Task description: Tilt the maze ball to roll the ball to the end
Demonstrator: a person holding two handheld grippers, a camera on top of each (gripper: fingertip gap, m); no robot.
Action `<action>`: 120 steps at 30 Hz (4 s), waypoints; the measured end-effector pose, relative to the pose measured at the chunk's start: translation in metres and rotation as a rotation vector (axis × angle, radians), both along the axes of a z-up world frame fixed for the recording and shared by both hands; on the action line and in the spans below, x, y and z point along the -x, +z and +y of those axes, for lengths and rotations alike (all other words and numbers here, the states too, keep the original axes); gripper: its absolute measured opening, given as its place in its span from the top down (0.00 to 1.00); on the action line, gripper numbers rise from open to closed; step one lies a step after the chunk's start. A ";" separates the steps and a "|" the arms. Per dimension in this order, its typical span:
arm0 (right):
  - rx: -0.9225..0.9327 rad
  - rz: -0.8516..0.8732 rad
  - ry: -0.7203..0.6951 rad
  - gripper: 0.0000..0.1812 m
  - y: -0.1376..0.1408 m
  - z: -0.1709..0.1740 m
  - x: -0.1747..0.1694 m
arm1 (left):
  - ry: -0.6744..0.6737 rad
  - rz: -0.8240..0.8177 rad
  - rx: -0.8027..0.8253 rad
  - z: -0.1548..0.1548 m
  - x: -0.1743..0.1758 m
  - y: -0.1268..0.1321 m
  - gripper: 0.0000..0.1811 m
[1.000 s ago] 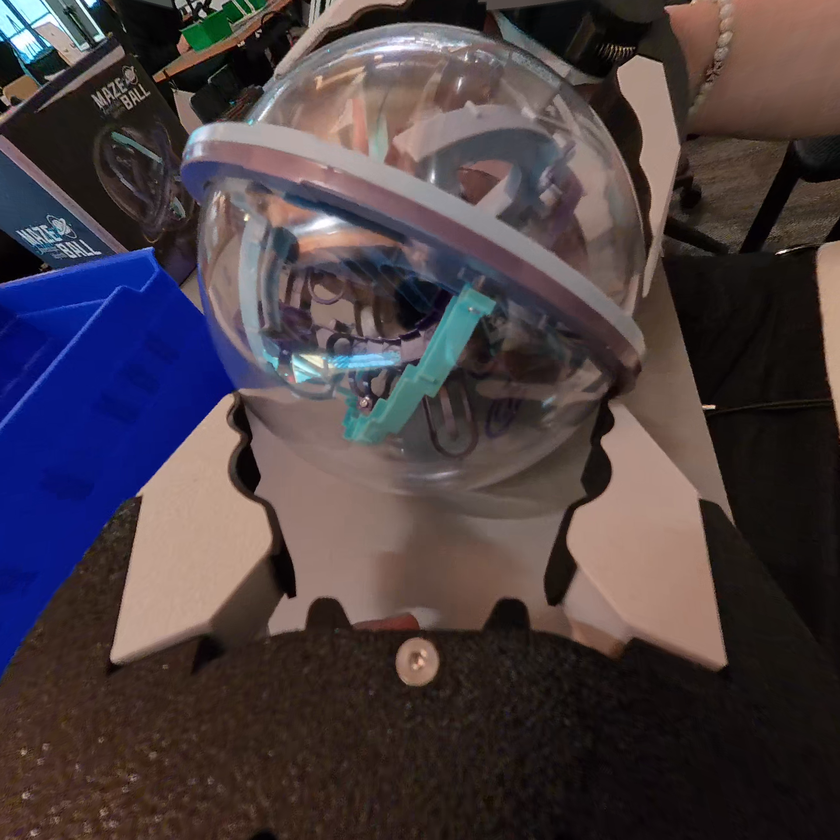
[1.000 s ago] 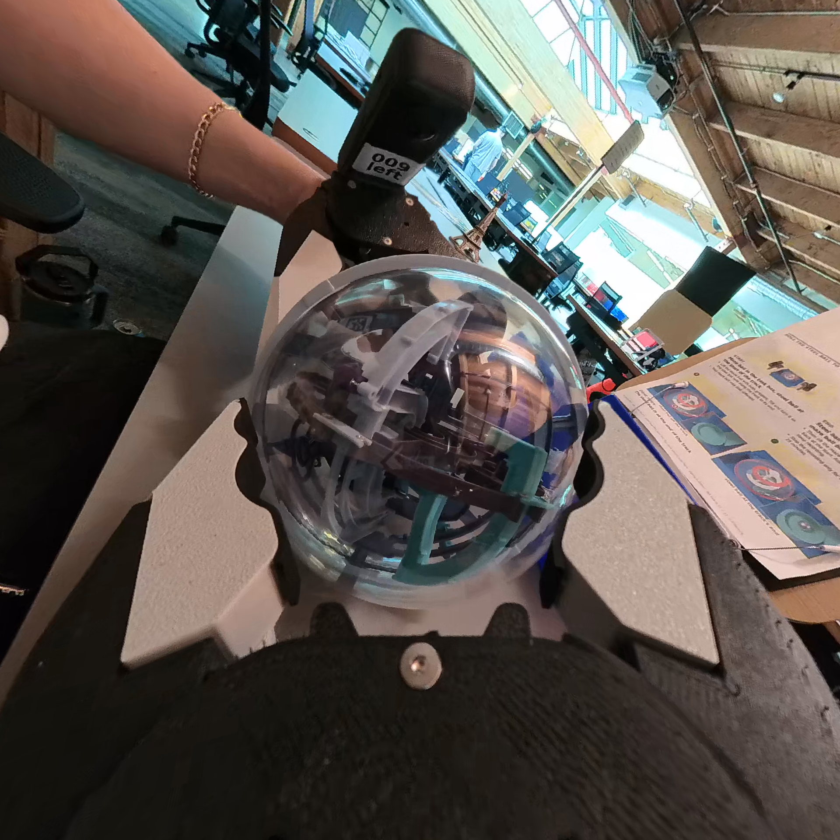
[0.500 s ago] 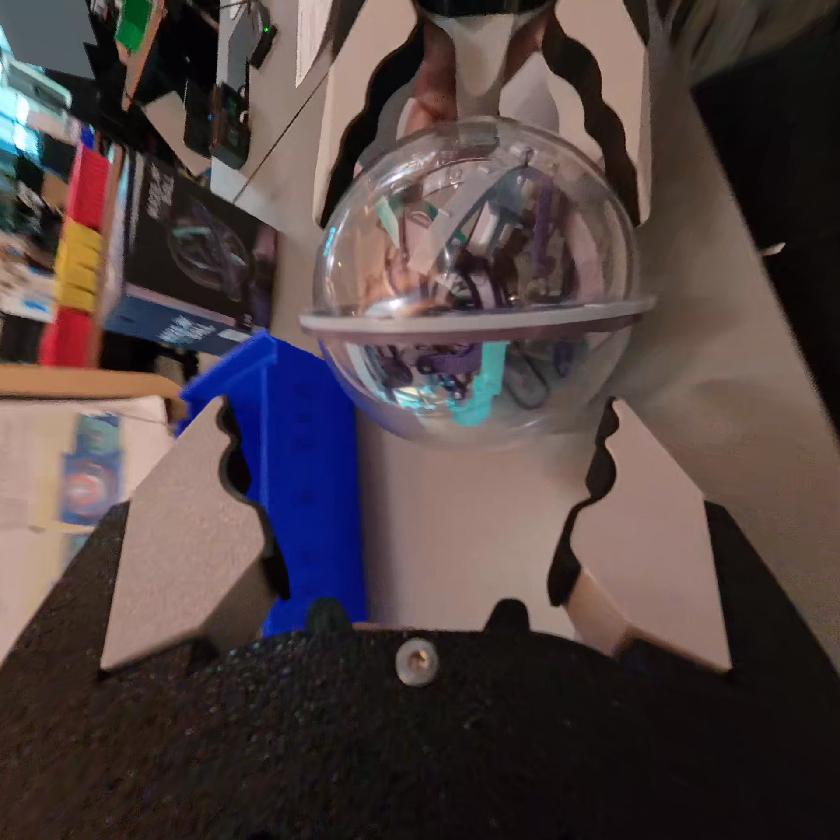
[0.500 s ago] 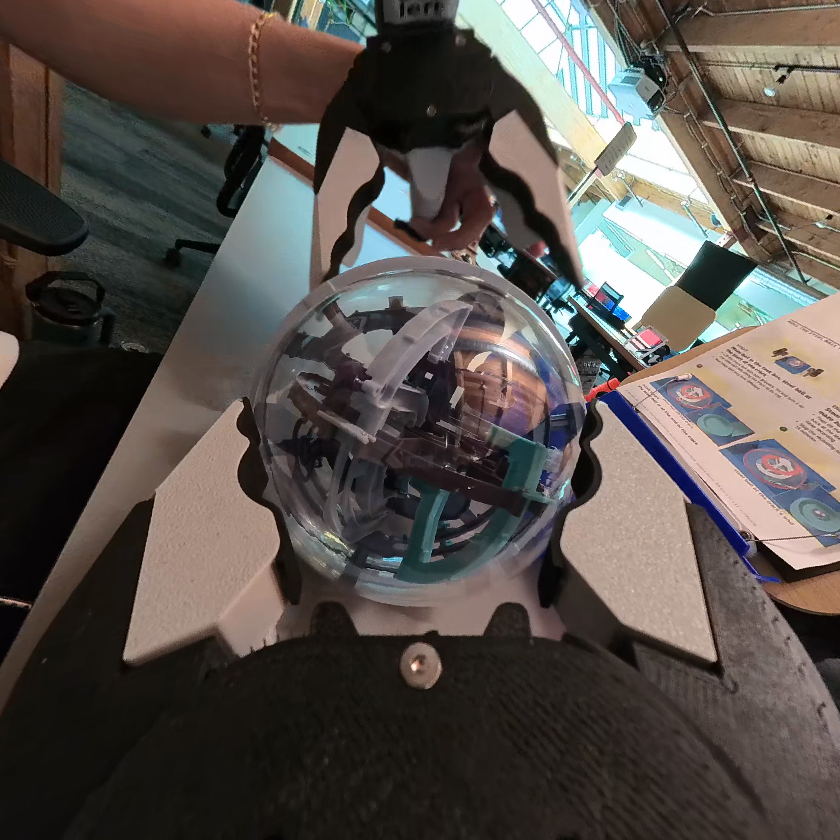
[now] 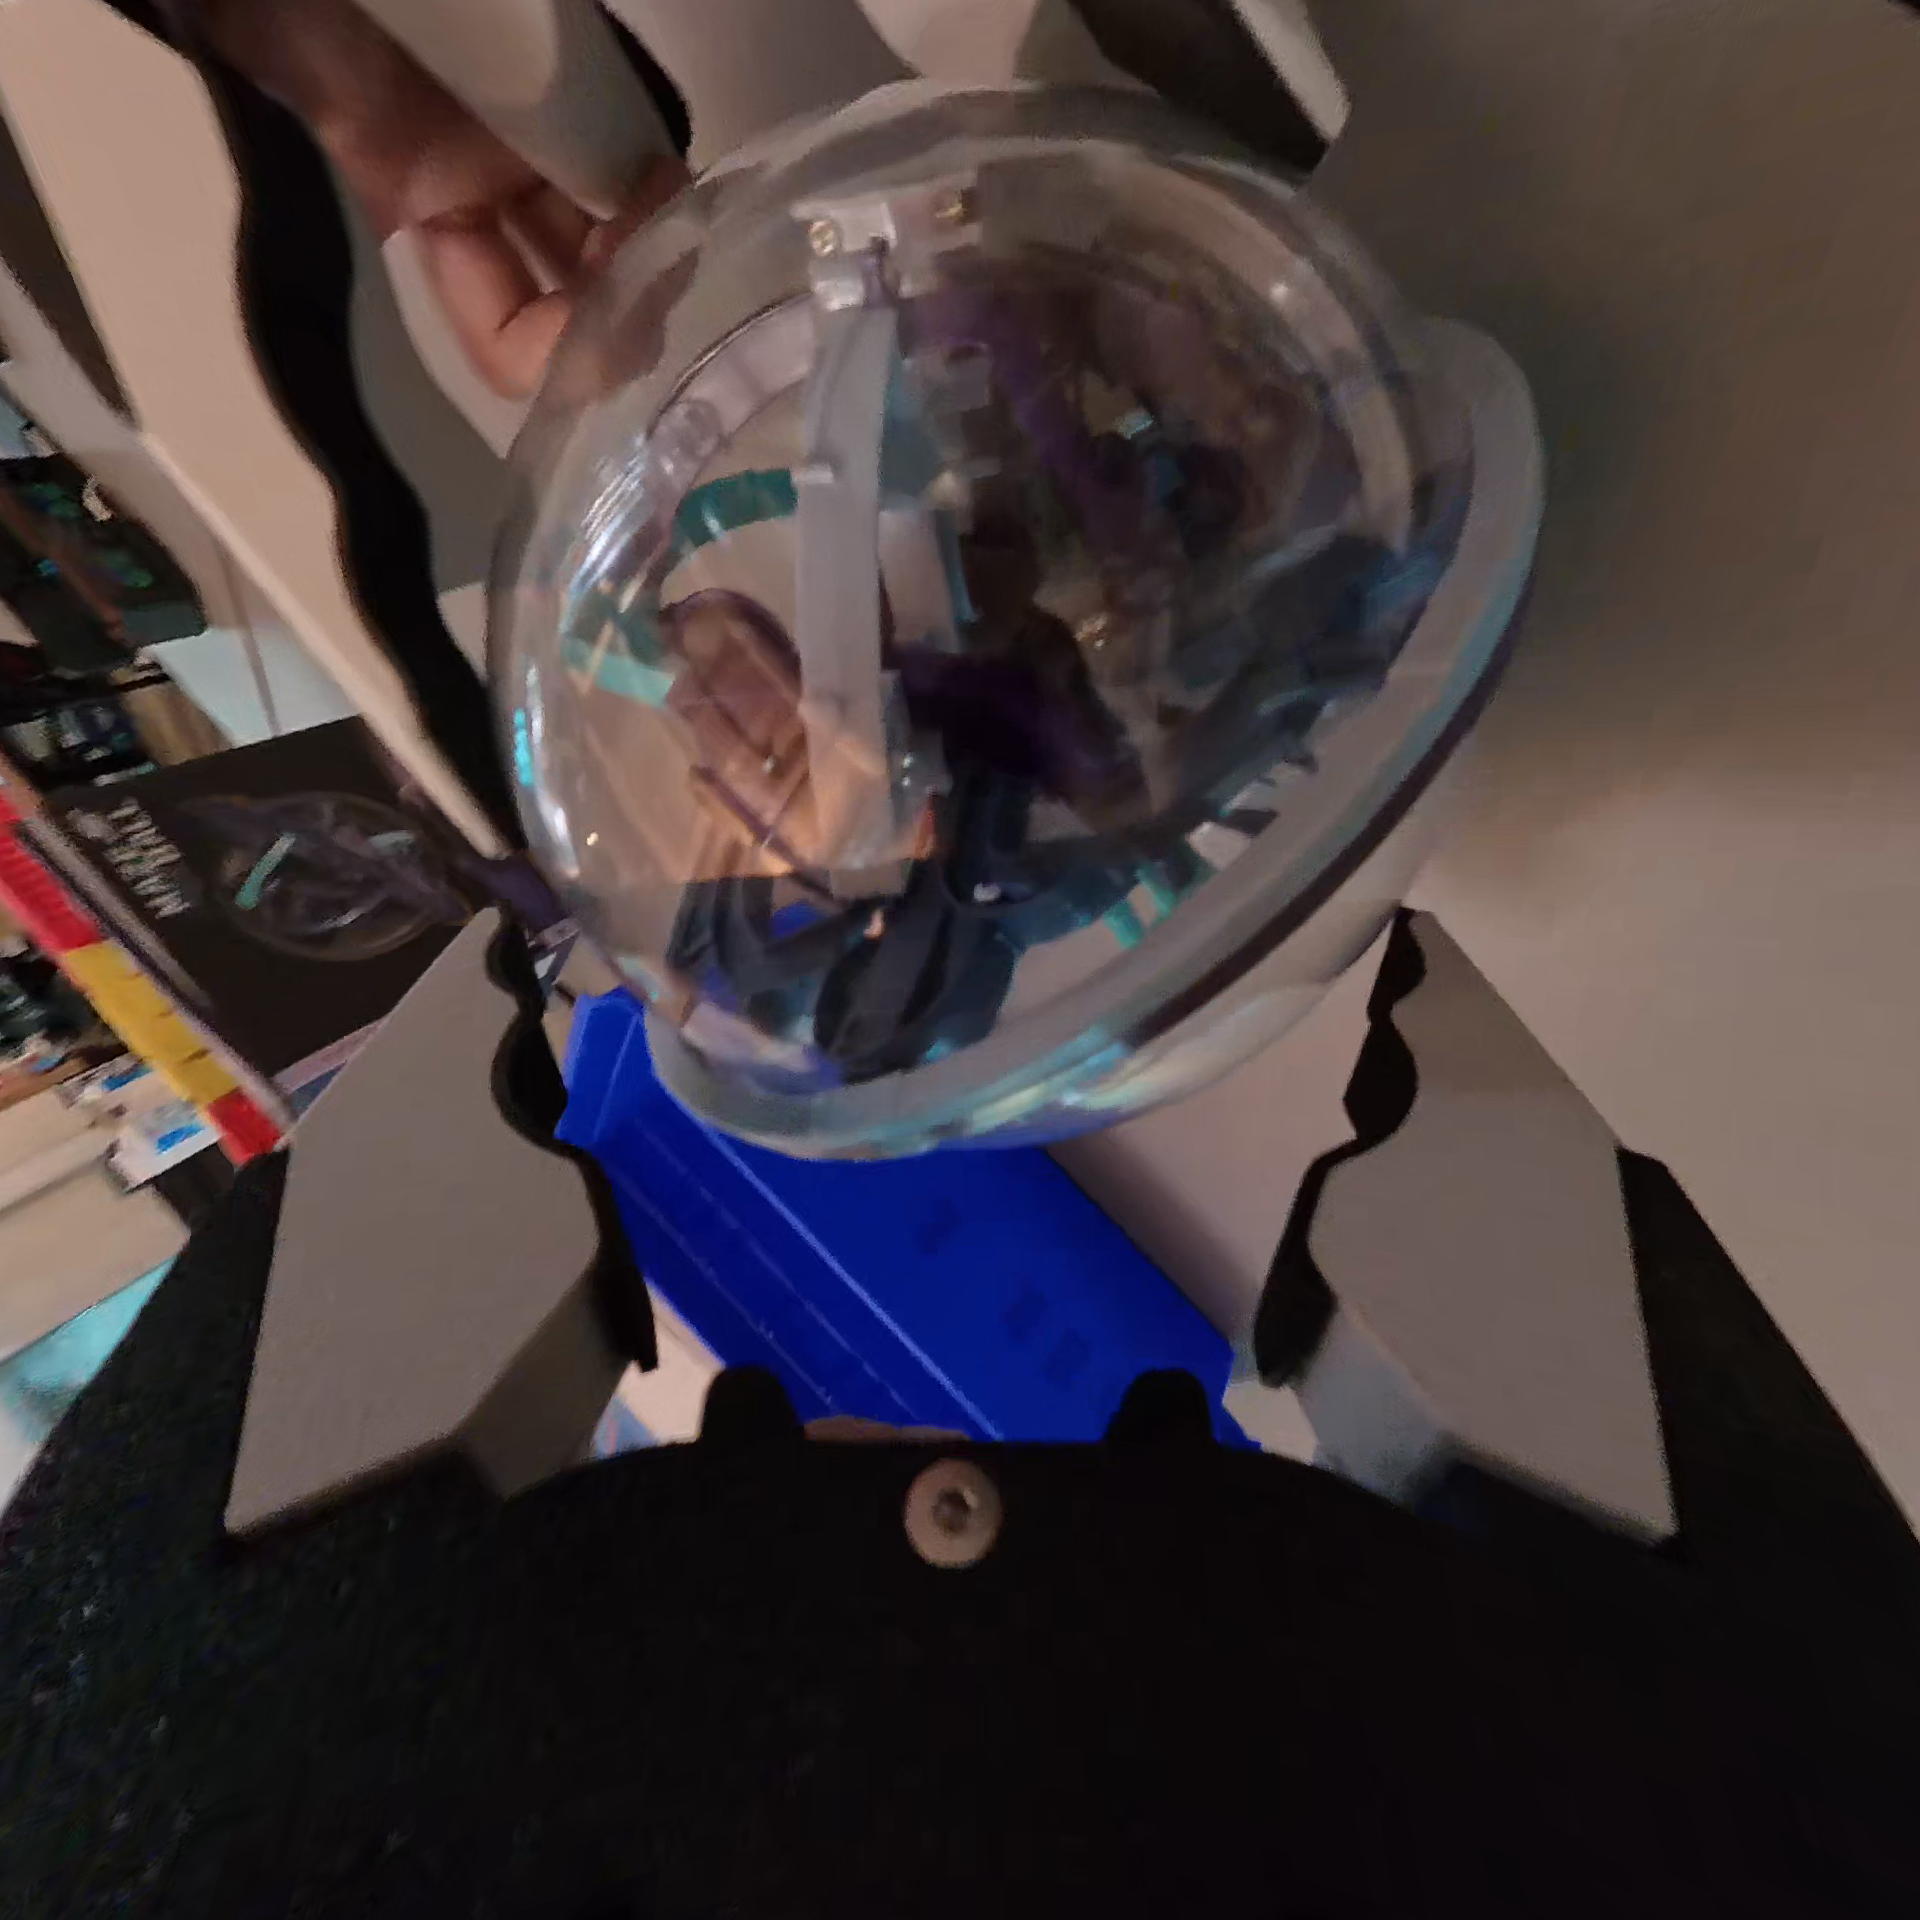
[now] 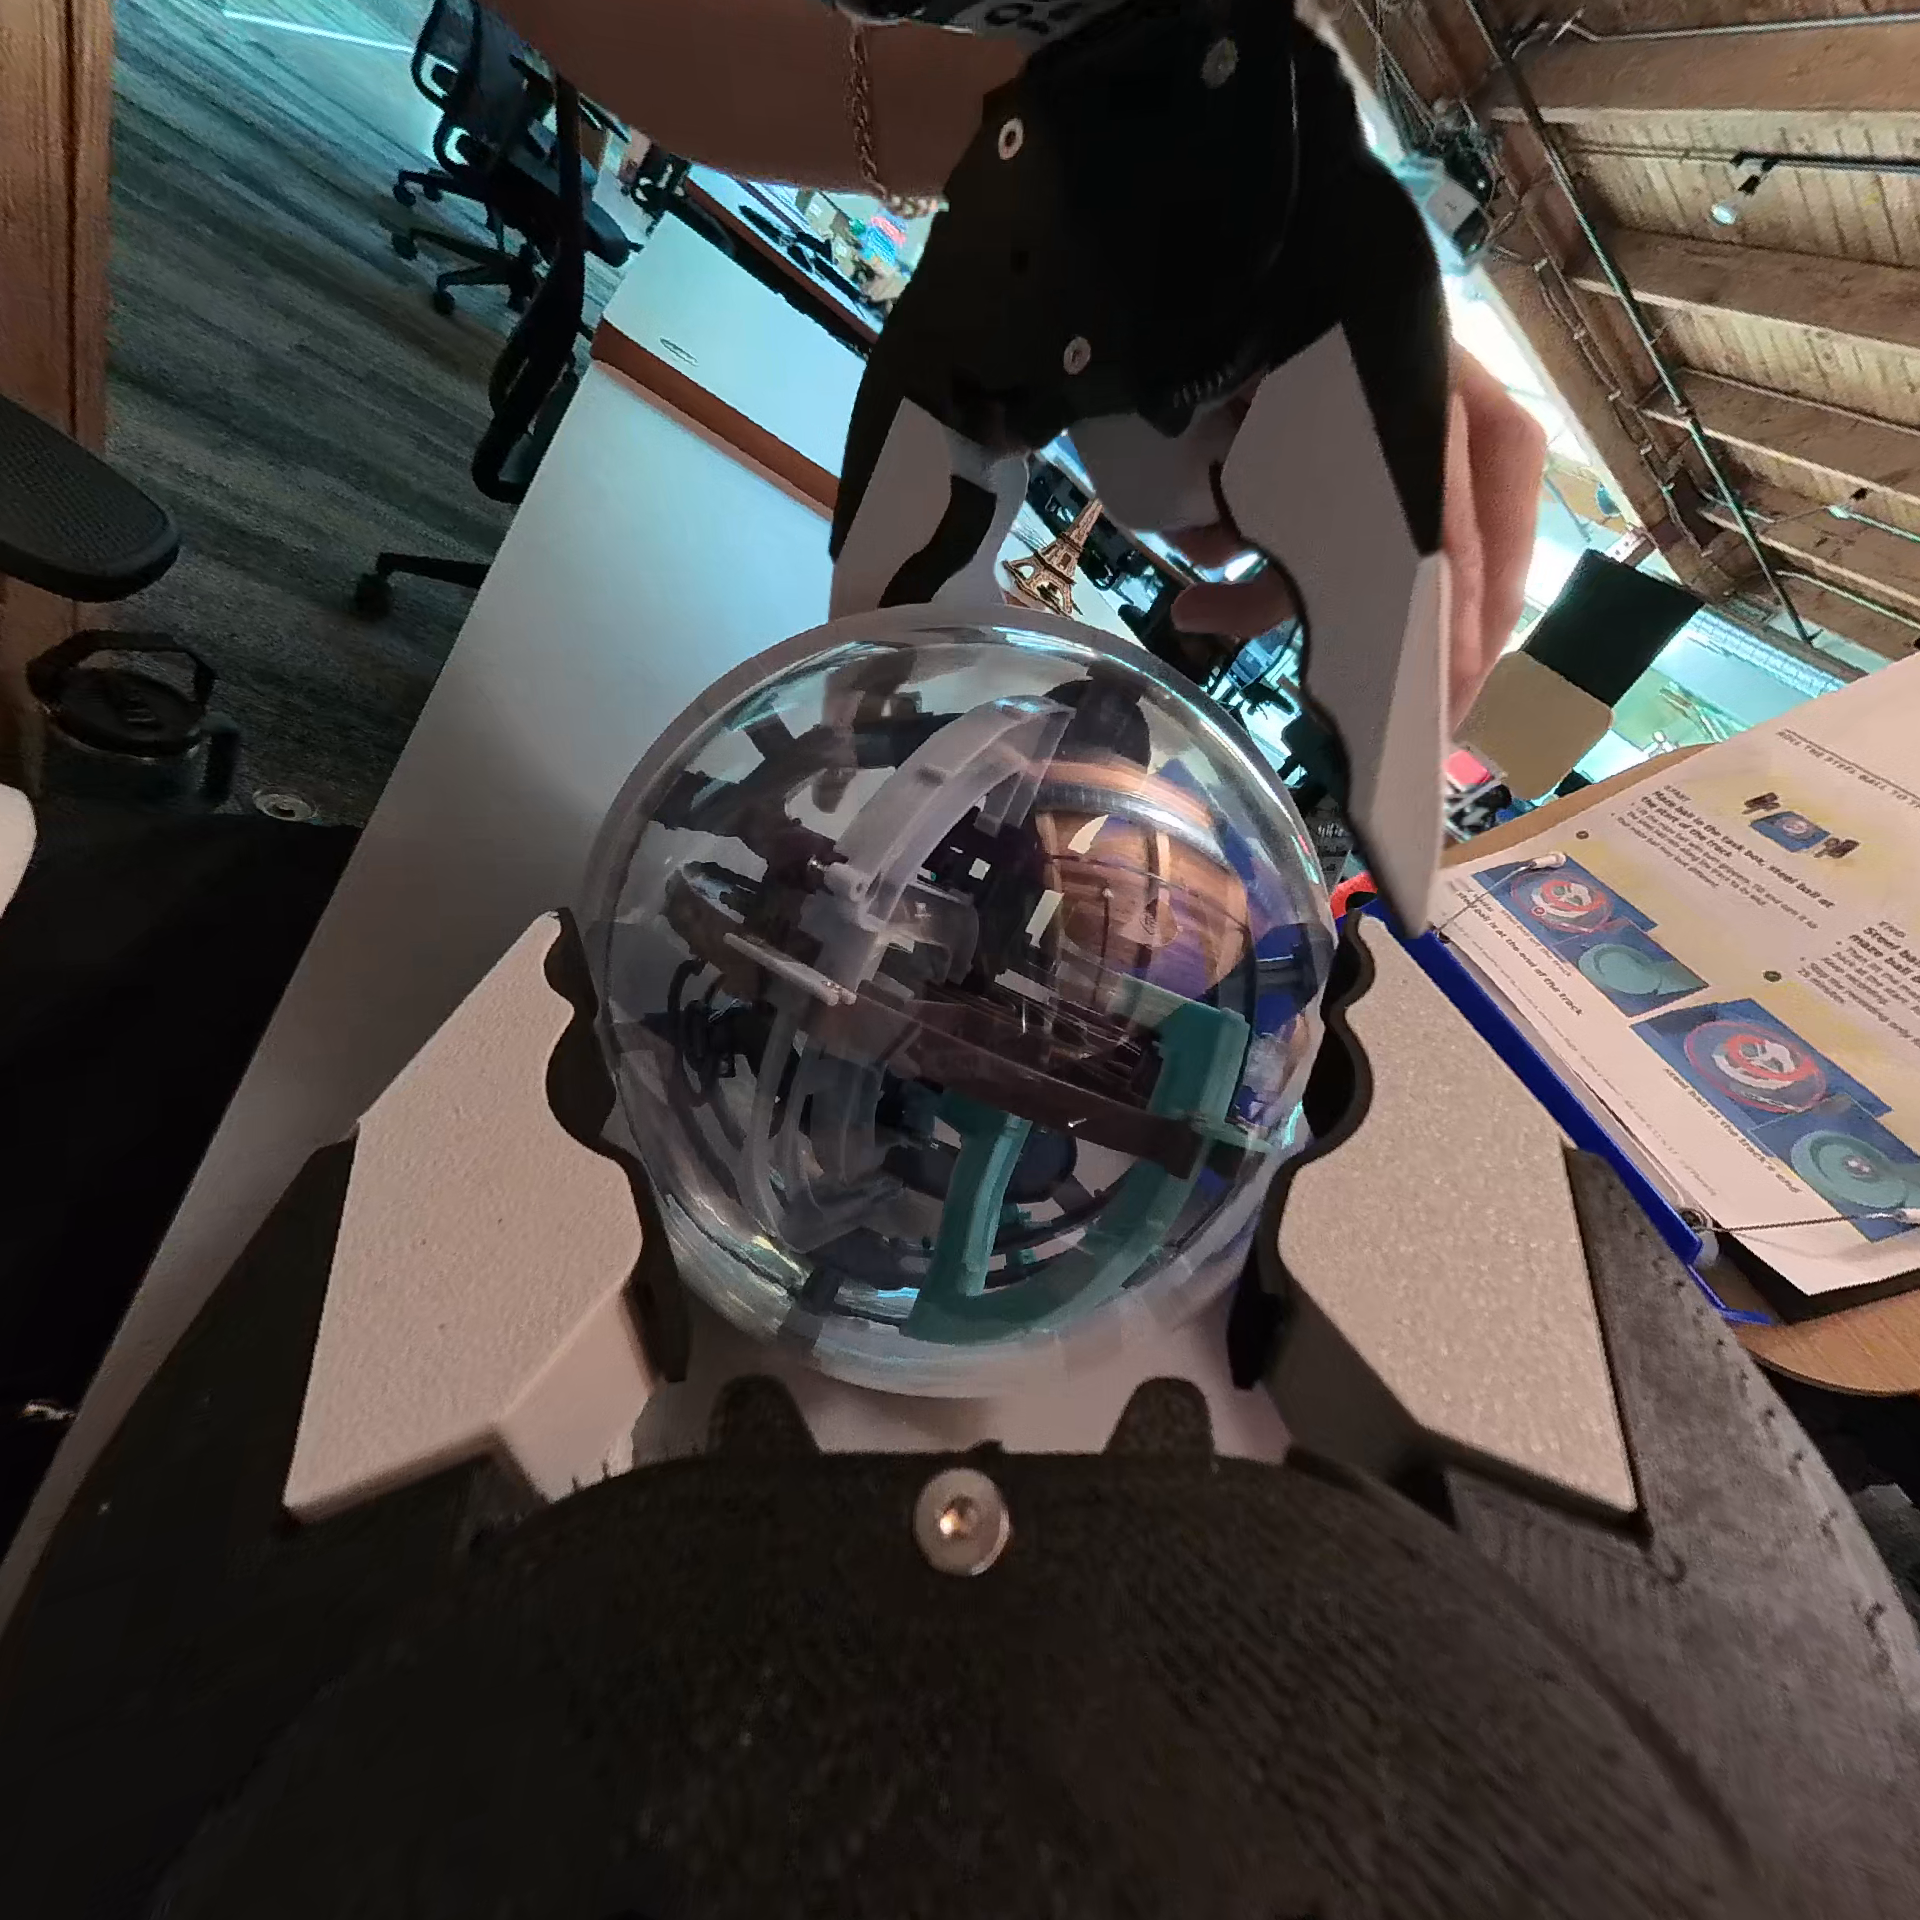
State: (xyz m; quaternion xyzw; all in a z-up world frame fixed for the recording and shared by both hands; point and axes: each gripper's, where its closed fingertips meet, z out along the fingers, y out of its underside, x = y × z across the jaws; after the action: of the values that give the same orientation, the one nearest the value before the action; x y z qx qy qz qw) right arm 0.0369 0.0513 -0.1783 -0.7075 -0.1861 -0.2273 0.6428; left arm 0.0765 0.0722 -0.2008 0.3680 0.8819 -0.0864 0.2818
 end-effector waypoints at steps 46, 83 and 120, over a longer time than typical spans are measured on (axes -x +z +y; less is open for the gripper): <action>-0.040 0.387 -0.009 0.23 -0.009 0.002 -0.009 | 0.345 0.211 0.645 -0.004 0.023 -0.011 0.14; 0.071 0.205 -0.017 0.24 -0.012 -0.004 0.018 | 0.510 0.119 0.622 0.002 0.049 -0.013 0.17; 0.065 0.197 0.029 0.27 -0.017 -0.010 0.018 | 0.732 0.569 0.922 -0.004 0.051 -0.003 0.17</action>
State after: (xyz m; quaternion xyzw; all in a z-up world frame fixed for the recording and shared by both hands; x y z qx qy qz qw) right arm 0.0189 0.0417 -0.1950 -0.7443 -0.1394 -0.1412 0.6377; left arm 0.0251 0.0678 -0.2034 -0.1521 0.8628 -0.4483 0.1775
